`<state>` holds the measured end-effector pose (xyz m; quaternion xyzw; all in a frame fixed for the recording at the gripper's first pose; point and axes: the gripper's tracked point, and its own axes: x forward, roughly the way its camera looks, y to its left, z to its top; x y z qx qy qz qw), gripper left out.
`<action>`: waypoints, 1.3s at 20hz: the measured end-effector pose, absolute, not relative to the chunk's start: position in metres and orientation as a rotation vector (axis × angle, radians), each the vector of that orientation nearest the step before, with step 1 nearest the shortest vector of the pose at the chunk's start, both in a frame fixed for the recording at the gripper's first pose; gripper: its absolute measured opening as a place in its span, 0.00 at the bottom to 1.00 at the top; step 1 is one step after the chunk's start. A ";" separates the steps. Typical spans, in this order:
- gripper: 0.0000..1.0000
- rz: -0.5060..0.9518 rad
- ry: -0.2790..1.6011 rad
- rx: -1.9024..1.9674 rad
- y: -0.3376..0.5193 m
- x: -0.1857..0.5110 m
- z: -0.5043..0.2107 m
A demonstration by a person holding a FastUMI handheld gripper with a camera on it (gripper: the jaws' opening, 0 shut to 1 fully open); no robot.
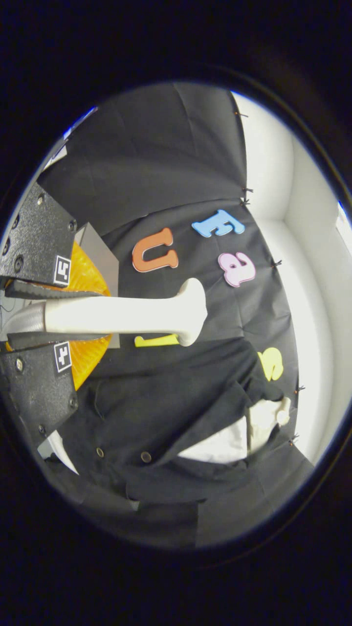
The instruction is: Iron the clothes twice with a garment steamer, once on the left side and once on the right side.
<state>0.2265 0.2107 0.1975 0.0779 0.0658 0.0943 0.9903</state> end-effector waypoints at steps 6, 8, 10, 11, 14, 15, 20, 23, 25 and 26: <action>0.29 0.035 -0.008 0.071 0.139 0.189 0.231; 0.29 -0.017 -0.030 0.041 0.120 0.187 0.238; 0.28 -0.063 -0.053 0.022 0.102 0.191 0.245; 0.29 -0.084 -0.061 0.013 0.094 0.194 0.247; 0.29 -0.118 -0.084 -0.026 0.081 0.206 0.250; 0.29 -0.126 -0.089 -0.042 0.077 0.209 0.249; 0.29 -0.140 -0.063 -0.064 0.067 0.233 0.233; 0.29 -0.160 -0.045 -0.090 0.059 0.237 0.216; 0.29 -0.158 -0.022 -0.090 0.056 0.233 0.202; 0.29 -0.155 -0.011 -0.085 0.057 0.233 0.195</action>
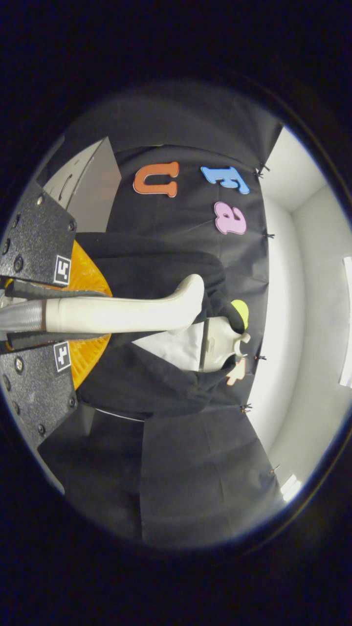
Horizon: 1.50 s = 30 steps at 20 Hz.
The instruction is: Iron the clothes twice with a garment steamer, once on the left side and once on the right side.
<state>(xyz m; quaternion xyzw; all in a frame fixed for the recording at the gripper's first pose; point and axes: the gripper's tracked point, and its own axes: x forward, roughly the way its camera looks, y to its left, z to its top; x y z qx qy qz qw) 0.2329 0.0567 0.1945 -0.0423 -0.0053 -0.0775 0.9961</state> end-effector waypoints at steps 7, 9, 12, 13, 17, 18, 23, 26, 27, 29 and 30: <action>0.29 -0.147 0.062 -0.096 0.054 0.223 0.154; 0.29 -0.146 0.084 -0.095 0.053 0.218 0.143; 0.29 -0.138 0.123 -0.095 0.051 0.210 0.126; 0.29 -0.143 0.128 -0.103 0.049 0.208 0.123; 0.29 -0.158 0.156 -0.107 0.045 0.198 0.103; 0.29 -0.164 0.165 -0.107 0.043 0.195 0.095; 0.29 -0.179 0.233 -0.098 0.037 0.183 0.061; 0.29 -0.181 0.267 -0.095 0.035 0.178 0.043; 0.29 -0.186 0.276 -0.097 0.034 0.177 0.039; 0.29 -0.189 0.290 -0.093 0.034 0.173 0.030; 0.29 -0.191 0.298 -0.092 0.034 0.171 0.025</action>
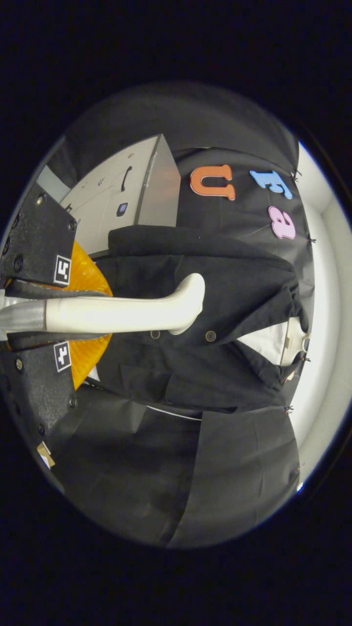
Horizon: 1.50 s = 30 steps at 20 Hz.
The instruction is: Iron the clothes twice with a garment steamer, once on the left side and once on the right side.
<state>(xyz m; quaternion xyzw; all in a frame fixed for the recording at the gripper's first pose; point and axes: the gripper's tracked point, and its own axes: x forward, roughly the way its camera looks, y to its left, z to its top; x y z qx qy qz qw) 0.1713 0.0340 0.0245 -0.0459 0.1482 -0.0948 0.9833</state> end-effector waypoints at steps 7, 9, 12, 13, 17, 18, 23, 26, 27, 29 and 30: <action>0.29 -0.194 0.394 -0.061 0.031 0.161 -0.022; 0.29 -0.197 0.414 -0.062 0.029 0.160 -0.034; 0.29 -0.200 0.452 -0.066 0.027 0.155 -0.055; 0.29 -0.202 0.469 -0.064 0.026 0.152 -0.062; 0.29 -0.195 0.522 -0.067 0.026 0.147 -0.091; 0.29 -0.193 0.528 -0.070 0.027 0.147 -0.096; 0.29 -0.186 0.577 -0.077 0.032 0.143 -0.121; 0.29 -0.181 0.601 -0.067 0.035 0.136 -0.134; 0.29 -0.174 0.607 -0.057 0.037 0.133 -0.136; 0.29 -0.170 0.613 -0.033 0.037 0.124 -0.135; 0.29 -0.172 0.605 -0.022 0.037 0.122 -0.130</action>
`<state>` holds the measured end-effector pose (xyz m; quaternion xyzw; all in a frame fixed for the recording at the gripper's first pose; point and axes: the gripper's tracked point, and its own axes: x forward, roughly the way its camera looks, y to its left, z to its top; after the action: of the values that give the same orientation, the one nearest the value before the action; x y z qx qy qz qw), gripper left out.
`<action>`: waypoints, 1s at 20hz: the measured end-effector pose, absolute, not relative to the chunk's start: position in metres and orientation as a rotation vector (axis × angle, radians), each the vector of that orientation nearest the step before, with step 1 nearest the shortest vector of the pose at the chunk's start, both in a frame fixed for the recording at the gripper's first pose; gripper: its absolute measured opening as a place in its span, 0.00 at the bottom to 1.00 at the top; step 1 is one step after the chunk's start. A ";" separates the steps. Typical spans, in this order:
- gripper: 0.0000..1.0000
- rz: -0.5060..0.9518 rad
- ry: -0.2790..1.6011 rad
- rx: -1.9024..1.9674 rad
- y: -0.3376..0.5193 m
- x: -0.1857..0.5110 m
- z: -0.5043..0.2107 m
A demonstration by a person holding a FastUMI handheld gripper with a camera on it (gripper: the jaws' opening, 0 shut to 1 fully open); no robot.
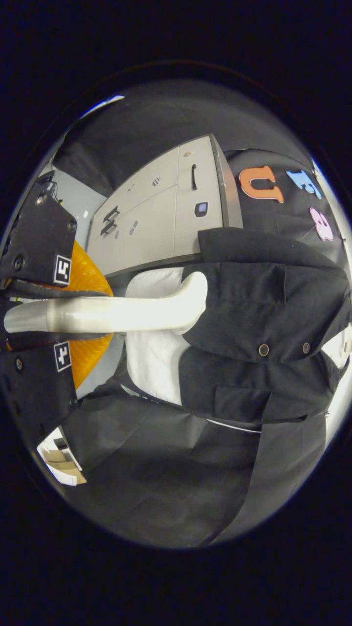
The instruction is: Iron the clothes twice with a garment steamer, once on the left side and once on the right side.
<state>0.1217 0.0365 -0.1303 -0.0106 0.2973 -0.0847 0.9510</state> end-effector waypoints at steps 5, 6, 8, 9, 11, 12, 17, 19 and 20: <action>0.29 -0.198 0.474 0.048 0.019 0.105 -0.059; 0.29 -0.208 0.440 0.059 0.012 0.101 -0.040; 0.29 -0.227 0.377 0.072 -0.002 0.093 -0.006; 0.29 -0.233 0.348 0.079 -0.010 0.090 0.010; 0.29 -0.251 0.292 0.101 -0.028 0.089 0.044; 0.29 -0.265 0.260 0.115 -0.039 0.090 0.060; 0.29 -0.297 0.084 0.164 -0.087 0.116 0.142; 0.29 -0.300 0.025 0.166 -0.103 0.132 0.168; 0.29 -0.300 0.000 0.164 -0.109 0.140 0.179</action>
<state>0.1404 -0.1090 0.1791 0.0817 0.0000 -0.1495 0.9854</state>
